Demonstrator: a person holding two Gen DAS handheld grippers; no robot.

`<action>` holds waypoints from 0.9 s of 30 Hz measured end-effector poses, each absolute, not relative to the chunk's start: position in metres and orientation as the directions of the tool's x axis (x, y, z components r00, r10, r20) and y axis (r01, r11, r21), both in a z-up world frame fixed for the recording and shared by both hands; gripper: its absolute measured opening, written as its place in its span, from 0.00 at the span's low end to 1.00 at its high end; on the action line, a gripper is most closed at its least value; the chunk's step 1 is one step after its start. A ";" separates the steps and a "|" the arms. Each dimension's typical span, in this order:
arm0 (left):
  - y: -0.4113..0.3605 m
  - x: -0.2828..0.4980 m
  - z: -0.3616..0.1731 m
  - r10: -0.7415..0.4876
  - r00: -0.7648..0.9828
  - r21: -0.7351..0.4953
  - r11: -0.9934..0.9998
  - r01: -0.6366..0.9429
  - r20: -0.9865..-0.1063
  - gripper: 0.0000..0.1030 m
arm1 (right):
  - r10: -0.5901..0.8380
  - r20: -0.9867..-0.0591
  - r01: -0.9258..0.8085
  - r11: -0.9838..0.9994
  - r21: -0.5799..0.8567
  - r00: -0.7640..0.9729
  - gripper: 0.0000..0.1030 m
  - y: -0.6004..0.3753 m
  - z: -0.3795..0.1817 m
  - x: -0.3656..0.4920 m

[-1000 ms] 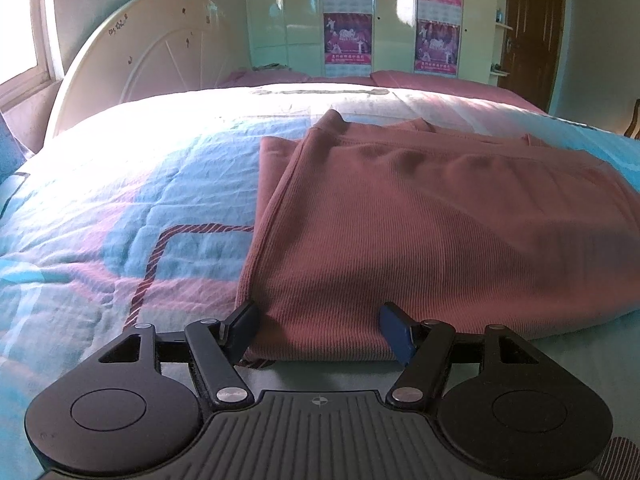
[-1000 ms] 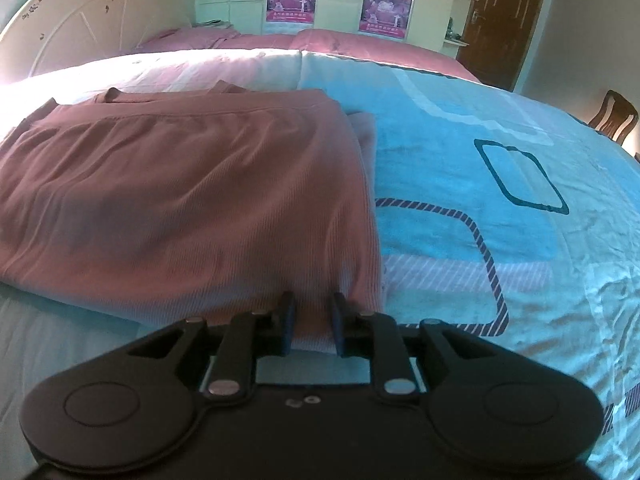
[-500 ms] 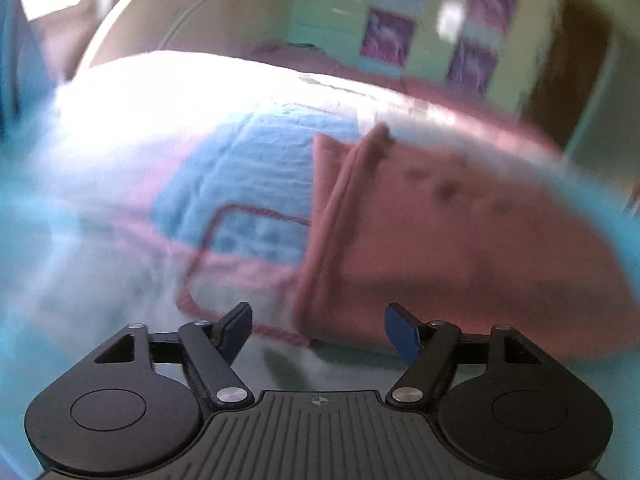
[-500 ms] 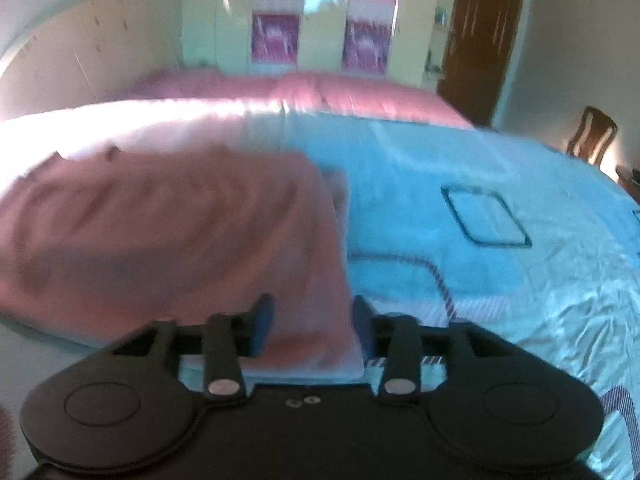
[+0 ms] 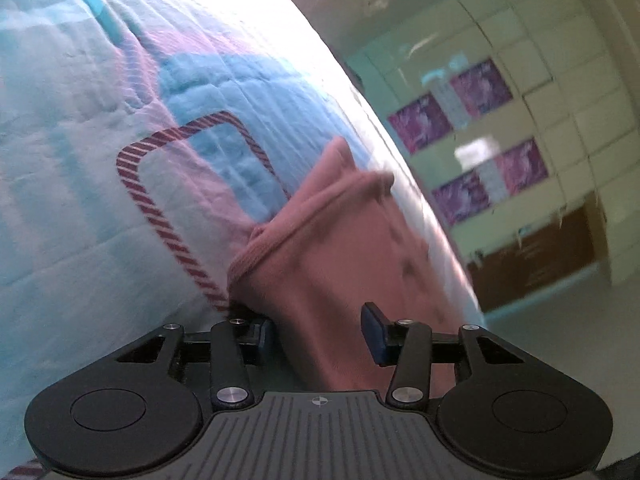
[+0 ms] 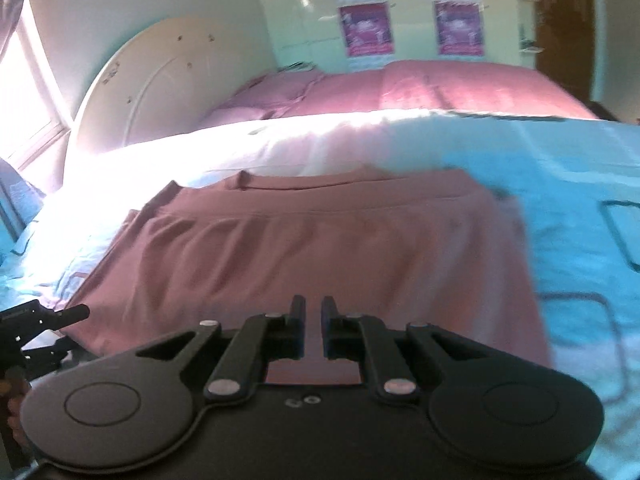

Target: Fold small clothes

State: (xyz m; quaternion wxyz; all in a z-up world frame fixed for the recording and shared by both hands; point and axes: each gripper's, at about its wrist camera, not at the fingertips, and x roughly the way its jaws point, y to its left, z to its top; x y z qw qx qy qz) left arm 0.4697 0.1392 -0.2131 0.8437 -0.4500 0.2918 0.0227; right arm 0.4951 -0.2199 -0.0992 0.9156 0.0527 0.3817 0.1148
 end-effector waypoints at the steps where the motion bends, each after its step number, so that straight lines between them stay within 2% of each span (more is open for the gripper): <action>1: 0.138 0.474 -0.214 -0.218 0.836 -0.752 0.587 -0.300 -0.504 0.45 | 0.268 -0.690 -0.183 0.963 0.196 0.672 0.08 -0.215 -0.104 0.506; 4: 0.136 0.484 -0.217 -0.184 0.853 -0.757 0.576 -0.309 -0.488 0.38 | 0.299 -0.700 -0.211 0.954 0.212 0.649 0.08 -0.204 -0.114 0.530; 8: 0.137 0.499 -0.223 -0.138 0.851 -0.751 0.556 -0.356 -0.506 0.12 | 0.350 -0.705 -0.250 0.936 0.246 0.616 0.08 -0.191 -0.131 0.549; 10: 0.136 0.505 -0.222 -0.131 0.851 -0.744 0.564 -0.359 -0.509 0.08 | 0.367 -0.710 -0.265 0.929 0.256 0.601 0.08 -0.184 -0.139 0.555; 12: 0.137 0.499 -0.215 -0.150 0.895 -0.803 0.521 -0.290 -0.420 0.07 | 0.364 -0.732 -0.272 0.930 0.248 0.576 0.05 -0.179 -0.146 0.559; 14: 0.136 0.492 -0.205 -0.141 0.916 -0.810 0.529 -0.252 -0.377 0.07 | 0.338 -0.749 -0.278 0.937 0.212 0.570 0.02 -0.175 -0.151 0.560; 16: 0.135 0.497 -0.207 -0.147 0.894 -0.774 0.572 -0.273 -0.424 0.07 | 0.344 -0.733 -0.295 0.934 0.202 0.586 0.08 -0.172 -0.146 0.554; 18: 0.137 0.507 -0.220 -0.163 0.852 -0.744 0.585 -0.323 -0.498 0.07 | 0.359 -0.729 -0.313 0.927 0.206 0.582 0.06 -0.171 -0.146 0.553; 19: 0.140 0.509 -0.225 -0.176 0.851 -0.763 0.556 -0.329 -0.495 0.07 | 0.332 -0.756 -0.305 0.935 0.183 0.564 0.04 -0.168 -0.153 0.556; 27: 0.133 0.518 -0.205 -0.164 0.864 -0.752 0.585 -0.304 -0.476 0.07 | 0.330 -0.756 -0.291 0.937 0.191 0.566 0.04 -0.169 -0.153 0.556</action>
